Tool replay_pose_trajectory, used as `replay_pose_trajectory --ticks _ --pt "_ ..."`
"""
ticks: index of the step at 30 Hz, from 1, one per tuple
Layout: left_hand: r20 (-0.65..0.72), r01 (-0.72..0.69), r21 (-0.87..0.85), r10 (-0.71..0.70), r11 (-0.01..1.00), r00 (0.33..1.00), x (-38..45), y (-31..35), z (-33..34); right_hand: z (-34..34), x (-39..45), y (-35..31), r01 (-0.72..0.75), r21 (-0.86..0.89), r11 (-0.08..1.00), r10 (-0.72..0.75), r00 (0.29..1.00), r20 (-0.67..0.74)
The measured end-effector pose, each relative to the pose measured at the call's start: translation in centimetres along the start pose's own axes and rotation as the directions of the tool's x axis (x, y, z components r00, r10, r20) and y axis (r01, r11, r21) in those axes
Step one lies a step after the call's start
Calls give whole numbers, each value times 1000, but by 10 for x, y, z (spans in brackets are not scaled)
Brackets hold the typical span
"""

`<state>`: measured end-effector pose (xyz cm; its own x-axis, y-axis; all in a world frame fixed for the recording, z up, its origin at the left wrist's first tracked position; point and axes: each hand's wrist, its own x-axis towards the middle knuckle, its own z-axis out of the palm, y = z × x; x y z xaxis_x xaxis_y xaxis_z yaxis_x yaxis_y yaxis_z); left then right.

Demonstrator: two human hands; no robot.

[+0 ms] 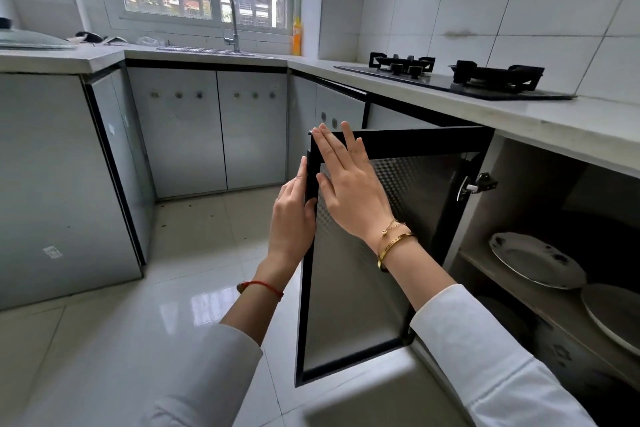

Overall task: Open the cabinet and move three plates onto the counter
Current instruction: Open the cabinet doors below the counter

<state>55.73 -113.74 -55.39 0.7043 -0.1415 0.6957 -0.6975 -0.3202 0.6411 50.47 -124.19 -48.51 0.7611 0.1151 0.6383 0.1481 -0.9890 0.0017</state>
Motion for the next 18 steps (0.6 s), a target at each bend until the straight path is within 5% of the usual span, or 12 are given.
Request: replay_pose_trajectory --ticks 10,18 --pt "-77 -22 2 22 1000 997 -21 17 -1 -34 -35 4 -87 41 995 88 995 -44" --pt "-48 -321 -120 318 939 947 -42 48 22 -75 -101 44 -281 -69 957 276 958 -82"
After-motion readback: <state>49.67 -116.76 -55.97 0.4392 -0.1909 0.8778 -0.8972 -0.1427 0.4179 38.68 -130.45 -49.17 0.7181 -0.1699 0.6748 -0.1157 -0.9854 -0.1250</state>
